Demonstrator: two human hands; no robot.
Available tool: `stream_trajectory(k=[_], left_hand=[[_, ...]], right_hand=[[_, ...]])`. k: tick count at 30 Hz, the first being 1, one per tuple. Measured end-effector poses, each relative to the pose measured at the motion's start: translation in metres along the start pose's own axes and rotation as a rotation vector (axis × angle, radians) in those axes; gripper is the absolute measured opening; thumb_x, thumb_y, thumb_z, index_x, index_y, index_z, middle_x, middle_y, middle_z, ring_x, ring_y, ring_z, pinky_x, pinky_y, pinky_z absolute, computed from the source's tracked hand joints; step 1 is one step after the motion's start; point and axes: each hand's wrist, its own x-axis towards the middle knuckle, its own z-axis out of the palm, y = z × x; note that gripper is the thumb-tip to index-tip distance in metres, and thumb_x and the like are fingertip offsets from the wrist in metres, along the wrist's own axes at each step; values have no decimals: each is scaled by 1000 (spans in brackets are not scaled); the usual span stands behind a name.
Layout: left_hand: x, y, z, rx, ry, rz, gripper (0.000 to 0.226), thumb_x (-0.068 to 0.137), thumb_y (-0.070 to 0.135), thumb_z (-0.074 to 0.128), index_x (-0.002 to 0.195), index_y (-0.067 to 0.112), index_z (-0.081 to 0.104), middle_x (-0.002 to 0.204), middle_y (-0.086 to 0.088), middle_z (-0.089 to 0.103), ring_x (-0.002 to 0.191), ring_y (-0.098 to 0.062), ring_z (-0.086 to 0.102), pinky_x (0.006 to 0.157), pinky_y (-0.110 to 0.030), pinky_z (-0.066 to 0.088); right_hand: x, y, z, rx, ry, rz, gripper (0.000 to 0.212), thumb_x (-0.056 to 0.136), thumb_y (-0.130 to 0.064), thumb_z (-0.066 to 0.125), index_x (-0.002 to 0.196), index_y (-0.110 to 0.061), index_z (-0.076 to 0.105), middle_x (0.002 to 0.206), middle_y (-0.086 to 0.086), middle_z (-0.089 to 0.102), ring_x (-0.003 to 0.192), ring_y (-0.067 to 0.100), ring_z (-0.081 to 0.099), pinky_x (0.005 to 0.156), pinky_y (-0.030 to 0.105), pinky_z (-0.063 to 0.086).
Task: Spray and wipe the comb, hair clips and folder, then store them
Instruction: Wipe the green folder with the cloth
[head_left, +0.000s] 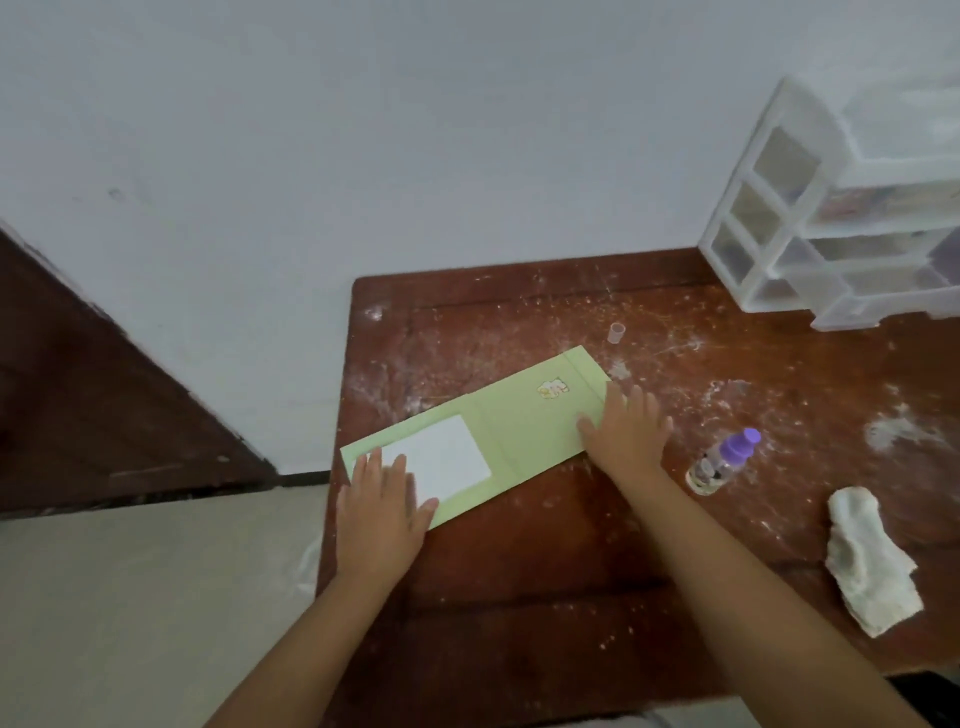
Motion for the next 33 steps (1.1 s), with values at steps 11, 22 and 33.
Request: stream_trajectory(k=[11, 22, 33], left_hand=[[-6, -21, -3, -6, -132, -216, 72, 83, 57, 46, 138, 15, 25, 146, -14, 30, 135, -28, 25, 109, -33, 27], [-4, -22, 2, -15, -50, -204, 70, 80, 57, 52, 132, 14, 32, 139, -3, 38, 129, -21, 33, 102, -30, 34], [-1, -19, -2, -30, -66, -192, 73, 83, 51, 53, 138, 13, 25, 140, -7, 35, 128, -24, 30, 104, -29, 32]], right_hand=[[26, -20, -12, 78, 17, 248, 53, 87, -36, 52, 129, -6, 38, 132, 19, 41, 122, 36, 35, 100, 45, 30], [21, -1, 2, 39, 2, 271, 48, 88, -30, 48, 127, -5, 37, 130, 17, 38, 121, 32, 33, 100, 43, 26], [21, -20, -40, 316, 205, 87, 25, 84, -20, 51, 88, 4, 60, 91, 18, 56, 76, 27, 50, 59, 28, 36]])
